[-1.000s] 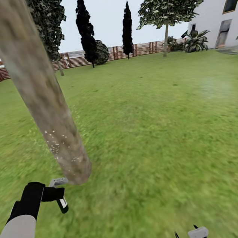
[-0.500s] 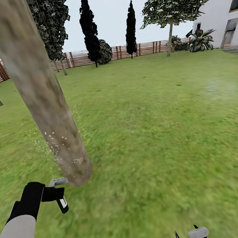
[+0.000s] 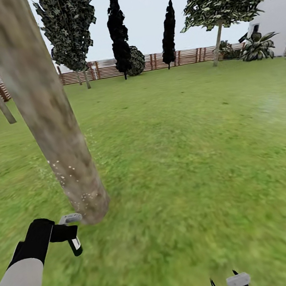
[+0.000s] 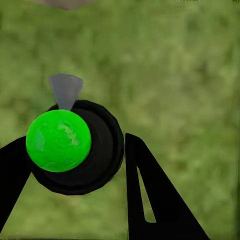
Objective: In the garden, pick up the pesticide atomizer on the floor and spray pesticide onto both trees until each tree trunk is fully covered.
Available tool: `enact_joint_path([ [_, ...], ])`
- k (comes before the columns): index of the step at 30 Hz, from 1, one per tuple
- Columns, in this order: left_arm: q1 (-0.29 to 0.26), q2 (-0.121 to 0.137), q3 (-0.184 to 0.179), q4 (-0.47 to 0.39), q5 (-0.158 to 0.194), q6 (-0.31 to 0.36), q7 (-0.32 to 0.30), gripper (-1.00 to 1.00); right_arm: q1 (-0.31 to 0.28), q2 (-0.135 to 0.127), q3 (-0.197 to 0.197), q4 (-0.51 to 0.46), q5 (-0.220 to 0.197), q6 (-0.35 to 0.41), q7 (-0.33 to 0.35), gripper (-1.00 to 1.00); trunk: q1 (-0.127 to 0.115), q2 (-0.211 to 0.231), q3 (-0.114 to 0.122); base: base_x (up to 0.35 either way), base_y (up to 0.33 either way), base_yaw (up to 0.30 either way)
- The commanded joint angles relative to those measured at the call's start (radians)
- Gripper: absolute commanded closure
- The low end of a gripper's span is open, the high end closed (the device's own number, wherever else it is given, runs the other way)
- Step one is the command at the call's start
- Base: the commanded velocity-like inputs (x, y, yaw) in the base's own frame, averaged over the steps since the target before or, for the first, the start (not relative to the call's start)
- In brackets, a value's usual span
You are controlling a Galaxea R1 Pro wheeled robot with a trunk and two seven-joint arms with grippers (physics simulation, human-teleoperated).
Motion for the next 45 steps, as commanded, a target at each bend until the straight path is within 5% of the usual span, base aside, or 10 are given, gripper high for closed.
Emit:
enact_joint_path([
  [1,0.000,0.000,0.000,0.000,0.000,0.000,0.000,1.00,0.000,0.000,0.000,0.000,0.000,0.000,0.000,-1.00,0.000,0.000,0.000,0.089,-0.264,0.277],
  [38,-0.001,-0.003,0.002,0.002,0.008,0.000,0.000,1.00,0.000,0.001,0.000,0.000,0.000,0.001,0.001,-1.00,0.000,0.000,0.000,0.075,-0.243,0.175],
  [42,-0.018,-0.003,-0.006,0.013,0.008,0.006,-0.011,1.00,0.000,0.001,0.000,0.000,0.000,0.001,0.000,-1.00,0.000,0.000,0.000,0.000,-0.001,0.003],
  [45,-0.081,0.000,-0.026,0.025,0.001,0.026,-0.043,1.00,0.000,0.001,0.000,0.000,0.000,0.001,0.000,-1.00,0.000,0.000,0.000,0.000,0.000,0.000],
])
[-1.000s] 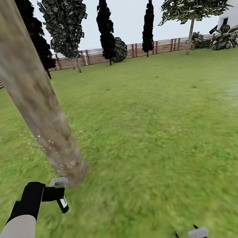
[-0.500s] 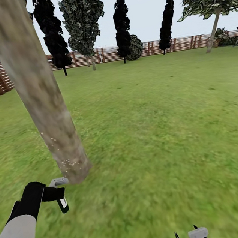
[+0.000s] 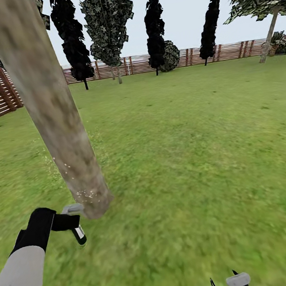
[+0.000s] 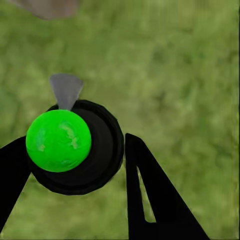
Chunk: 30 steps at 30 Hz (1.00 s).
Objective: In the garden, pick up the pesticide atomizer on the floor and spray pesticide onto both trees until each tree trunk is fully covered.
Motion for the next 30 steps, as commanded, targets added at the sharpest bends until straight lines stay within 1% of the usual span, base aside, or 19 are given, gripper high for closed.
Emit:
enact_joint_path([
  [1,-0.008,0.000,-0.028,-0.003,-0.008,0.021,-0.015,1.00,0.000,0.000,0.000,0.000,0.000,0.000,0.001,-1.00,0.000,0.000,0.000,0.000,0.000,0.000],
  [4,-0.005,0.000,-0.130,-0.014,-0.012,0.052,-0.024,1.00,0.000,0.000,0.000,0.000,0.000,0.000,0.001,-1.00,0.000,0.000,0.000,-0.088,0.000,0.000],
  [5,-0.006,-0.001,-0.144,-0.015,-0.012,0.059,-0.025,1.00,0.000,0.000,0.000,0.000,0.000,0.000,0.001,-1.00,0.000,0.000,0.000,-0.287,0.000,0.000],
  [6,-0.010,-0.001,-0.150,-0.015,-0.012,0.074,-0.025,1.00,0.000,0.000,0.000,0.000,0.000,0.000,0.002,-1.00,0.000,0.000,0.000,-0.321,0.005,0.000],
  [9,-0.013,0.004,-0.153,-0.016,-0.014,0.083,-0.025,1.00,0.000,0.000,0.000,0.001,0.000,0.000,0.002,-1.00,0.000,0.000,0.000,-0.312,0.061,0.000],
  [12,-0.012,0.002,-0.159,-0.024,-0.016,0.082,-0.022,1.00,0.000,0.000,0.000,0.000,0.000,0.000,0.002,-1.00,0.000,0.000,0.000,-0.060,0.014,0.000],
  [14,-0.005,0.002,-0.219,-0.072,-0.031,0.082,-0.020,1.00,0.000,0.000,0.000,0.000,0.000,0.000,0.002,-1.00,0.000,0.000,0.000,-0.007,0.002,0.000],
  [15,-0.005,0.000,-0.256,-0.097,-0.053,0.086,-0.020,1.00,0.000,0.000,0.000,0.001,0.000,0.000,0.002,-1.00,0.000,0.000,0.000,-0.002,0.000,0.000],
  [16,-0.009,-0.001,-0.267,-0.105,-0.061,0.112,-0.021,1.00,0.000,0.000,0.000,0.001,0.000,0.000,0.002,-1.00,0.000,0.000,0.000,0.000,0.000,0.000],
  [17,-0.011,0.001,-0.273,-0.112,-0.063,0.160,-0.023,1.00,0.000,0.000,0.000,0.001,0.000,0.000,0.002,-1.00,0.000,0.000,0.000,0.000,0.000,0.000],
  [18,-0.012,0.004,-0.273,-0.118,-0.061,0.177,-0.024,1.00,0.000,0.000,0.000,0.001,0.000,0.000,0.002,-1.00,0.000,0.000,0.000,0.000,0.000,0.000],
  [19,-0.009,0.003,-0.274,-0.137,-0.064,0.180,-0.022,1.00,0.000,0.000,0.000,0.002,0.000,0.000,0.002,-1.00,0.000,0.000,0.000,0.000,0.000,0.000],
  [20,-0.006,0.001,-0.274,-0.190,-0.062,0.187,-0.023,1.00,0.000,0.000,0.000,0.002,0.000,0.000,0.002,-1.00,0.000,0.000,0.000,0.000,0.000,0.000],
  [21,-0.010,-0.001,-0.270,-0.215,-0.056,0.195,-0.026,1.00,0.000,0.000,0.000,0.002,0.000,0.000,0.002,-1.00,0.000,0.000,0.000,0.000,0.000,0.000],
  [24,-0.037,0.000,-0.266,-0.225,-0.050,0.204,-0.041,1.00,0.000,0.000,0.000,0.002,0.000,0.000,0.002,-1.00,0.000,0.000,0.000,0.000,0.000,0.000],
  [25,-0.071,0.010,-0.261,-0.221,-0.051,0.207,-0.104,1.00,0.000,0.000,0.000,0.002,0.000,0.000,0.002,-1.00,0.000,0.000,0.000,0.000,0.000,0.000],
  [26,-0.077,0.021,-0.261,-0.219,-0.054,0.207,-0.143,1.00,0.000,0.000,0.000,0.002,0.000,0.000,0.002,-1.00,0.000,0.000,0.000,0.000,0.000,0.000],
  [27,-0.079,0.044,-0.261,-0.218,-0.056,0.207,-0.165,1.00,0.000,0.000,0.000,0.002,0.000,0.000,0.002,-1.00,0.000,0.000,0.000,0.000,0.000,0.000],
  [30,-0.068,0.103,-0.261,-0.214,-0.054,0.207,-0.191,1.00,0.000,0.000,0.000,0.002,0.000,0.000,0.002,-1.00,0.000,0.000,0.000,0.000,0.000,0.000],
])
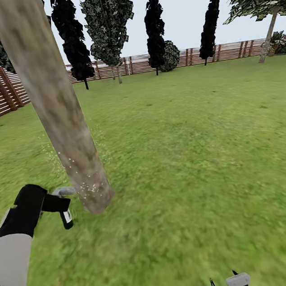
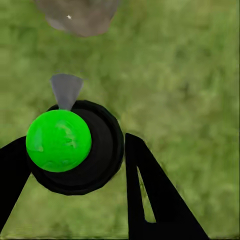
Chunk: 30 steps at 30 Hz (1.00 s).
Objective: In the garden, pick up the pesticide atomizer on the floor and spray pesticide onto both trees until each tree trunk is fully covered.
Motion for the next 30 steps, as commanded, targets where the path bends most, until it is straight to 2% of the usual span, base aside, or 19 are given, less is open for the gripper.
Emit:
enact_joint_path([
  [1,0.002,0.008,0.000,0.000,0.010,0.004,-0.019,1.00,0.000,0.000,0.000,0.000,0.000,0.000,0.000,-1.00,0.000,0.000,0.000,0.000,0.000,0.000],
  [3,0.005,0.015,-0.002,-0.001,0.005,-0.001,-0.095,1.00,0.000,0.000,0.000,0.000,0.000,0.000,0.000,-1.00,0.000,0.000,0.000,0.000,0.000,0.000],
  [5,0.026,0.022,-0.005,-0.001,0.000,-0.003,-0.138,1.00,0.000,0.000,0.000,0.000,0.000,0.000,0.000,-1.00,0.000,0.000,0.000,0.000,0.000,0.000],
  [6,0.033,0.022,-0.011,-0.001,-0.005,-0.004,-0.141,1.00,0.000,0.000,0.000,0.000,0.000,0.000,0.000,-1.00,0.000,0.000,0.000,0.000,0.000,0.000],
  [9,0.038,0.018,-0.016,-0.011,-0.058,-0.003,-0.146,1.00,0.000,0.000,0.000,0.000,0.000,0.000,0.000,-1.00,0.000,0.000,0.000,0.006,0.000,0.000],
  [11,0.037,0.024,-0.013,-0.013,-0.076,-0.003,-0.147,1.00,0.000,0.000,0.000,0.000,0.000,0.000,0.000,-1.00,0.000,0.000,0.000,0.196,0.118,0.000],
  [17,0.040,0.020,-0.015,-0.001,-0.079,-0.007,-0.145,1.00,0.000,0.000,0.000,0.000,0.000,0.001,0.000,-1.00,0.000,0.000,0.000,0.153,0.110,0.000],
  [21,0.095,0.012,-0.013,0.000,-0.079,-0.013,-0.142,1.00,0.000,0.000,0.000,0.000,0.000,0.001,0.000,-1.00,0.000,0.000,0.000,0.004,0.003,0.000],
  [23,0.101,0.010,-0.010,-0.006,-0.079,-0.012,-0.144,1.00,0.000,0.000,0.000,0.000,0.000,0.001,0.000,-1.00,0.000,0.000,0.000,0.000,0.000,0.000],
  [28,0.086,0.014,-0.010,-0.017,-0.081,-0.001,-0.147,1.00,0.000,0.000,0.000,0.000,0.000,0.001,0.000,-1.00,0.000,0.000,0.000,0.136,0.023,0.000],
  [30,0.054,0.017,-0.011,-0.019,-0.082,0.001,-0.147,1.00,0.000,0.000,0.000,0.000,0.000,0.001,0.000,-1.00,0.000,0.000,0.000,0.294,0.158,0.000],
])
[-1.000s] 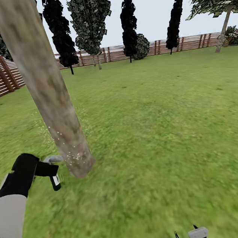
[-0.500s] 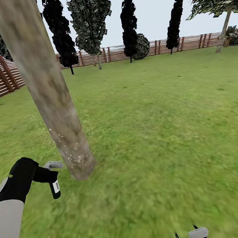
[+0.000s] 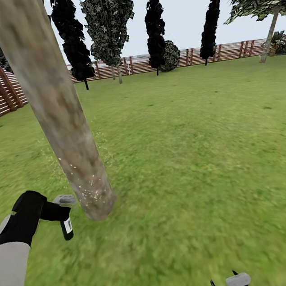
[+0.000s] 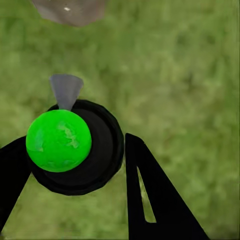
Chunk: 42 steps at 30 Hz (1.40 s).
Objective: In the garden, pick up the pesticide atomizer on the floor and spray pesticide onto both trees until each tree trunk is fully covered.
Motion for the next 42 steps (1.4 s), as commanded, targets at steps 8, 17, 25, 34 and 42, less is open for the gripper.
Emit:
enact_joint_path([
  [8,-0.011,0.027,0.008,0.000,-0.001,-0.005,0.003,1.00,0.000,0.000,0.000,0.000,0.000,0.000,0.000,-1.00,0.000,0.000,0.000,0.095,0.076,0.000],
  [17,-0.005,0.049,0.007,0.008,0.007,-0.009,0.001,1.00,0.000,0.000,0.000,0.000,0.000,0.000,0.000,-1.00,0.000,0.000,0.000,0.000,0.000,0.000],
  [25,-0.066,0.024,-0.001,0.000,0.003,0.002,-0.033,1.00,0.000,0.000,0.000,0.000,0.000,0.000,0.000,-1.00,0.000,0.000,0.000,-0.036,0.000,0.000],
  [34,-0.167,-0.003,-0.036,0.025,0.007,0.011,-0.034,1.00,0.000,0.000,0.000,0.000,0.000,0.000,0.000,-1.00,0.000,0.000,0.000,-0.325,0.000,0.000],
  [42,-0.282,0.003,-0.046,0.090,0.005,0.014,-0.034,1.00,0.000,0.000,0.000,0.000,0.000,0.000,0.000,-1.00,0.000,0.000,0.000,-0.024,0.000,0.000],
])
